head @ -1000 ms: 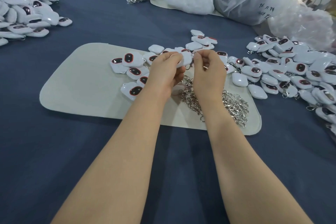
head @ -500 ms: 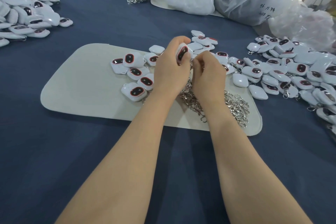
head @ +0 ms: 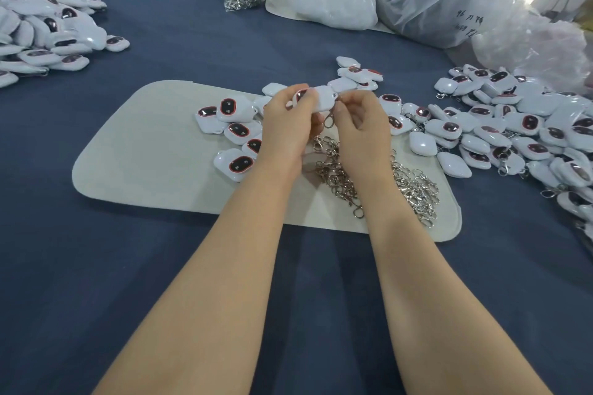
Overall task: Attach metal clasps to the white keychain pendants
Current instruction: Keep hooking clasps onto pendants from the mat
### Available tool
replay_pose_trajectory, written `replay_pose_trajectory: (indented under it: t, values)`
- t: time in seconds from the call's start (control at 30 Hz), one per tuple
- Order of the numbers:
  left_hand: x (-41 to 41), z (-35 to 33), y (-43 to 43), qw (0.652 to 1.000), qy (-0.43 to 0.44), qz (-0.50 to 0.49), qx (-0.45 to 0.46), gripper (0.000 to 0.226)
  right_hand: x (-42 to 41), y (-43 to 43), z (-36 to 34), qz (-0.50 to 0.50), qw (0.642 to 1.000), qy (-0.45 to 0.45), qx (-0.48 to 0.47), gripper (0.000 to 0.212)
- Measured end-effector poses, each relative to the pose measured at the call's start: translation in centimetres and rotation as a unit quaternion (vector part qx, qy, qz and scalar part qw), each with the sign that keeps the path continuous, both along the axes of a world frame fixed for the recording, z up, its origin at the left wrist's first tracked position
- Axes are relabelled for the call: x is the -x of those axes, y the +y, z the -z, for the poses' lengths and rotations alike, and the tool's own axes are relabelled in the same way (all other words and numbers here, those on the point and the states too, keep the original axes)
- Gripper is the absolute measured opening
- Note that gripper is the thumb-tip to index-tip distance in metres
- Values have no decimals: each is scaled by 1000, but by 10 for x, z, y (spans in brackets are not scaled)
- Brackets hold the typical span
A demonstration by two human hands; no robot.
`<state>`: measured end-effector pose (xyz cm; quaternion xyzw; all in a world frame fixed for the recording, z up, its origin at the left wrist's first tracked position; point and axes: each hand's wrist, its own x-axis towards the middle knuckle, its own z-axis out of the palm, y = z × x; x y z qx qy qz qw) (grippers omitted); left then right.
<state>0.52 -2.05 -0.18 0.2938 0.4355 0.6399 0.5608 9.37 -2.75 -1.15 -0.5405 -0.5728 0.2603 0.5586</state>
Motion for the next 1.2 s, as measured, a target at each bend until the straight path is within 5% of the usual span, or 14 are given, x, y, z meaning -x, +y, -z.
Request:
replay_pose_trajectory:
  t: [0.17, 0.43, 0.63, 0.97, 1.2]
  values:
    - [2, -2, -1, 994, -82, 52, 52, 20, 0, 0, -1, 15, 999, 47, -20, 16]
    - [1, -2, -2, 995, -34, 61, 68, 19, 2, 1, -1, 55, 997, 54, -21, 16]
    - [0, -1, -1, 997, -13, 26, 67, 12, -1, 4, 2, 61, 997, -22, -30, 9]
    - [-3, -1, -6, 987, 138, -46, -69, 19, -3, 5, 6, 60, 991, -115, -39, 9]
    - [-5, -2, -6, 973, 192, -50, -117, 17, 0, 3, 4, 71, 993, -91, -18, 9]
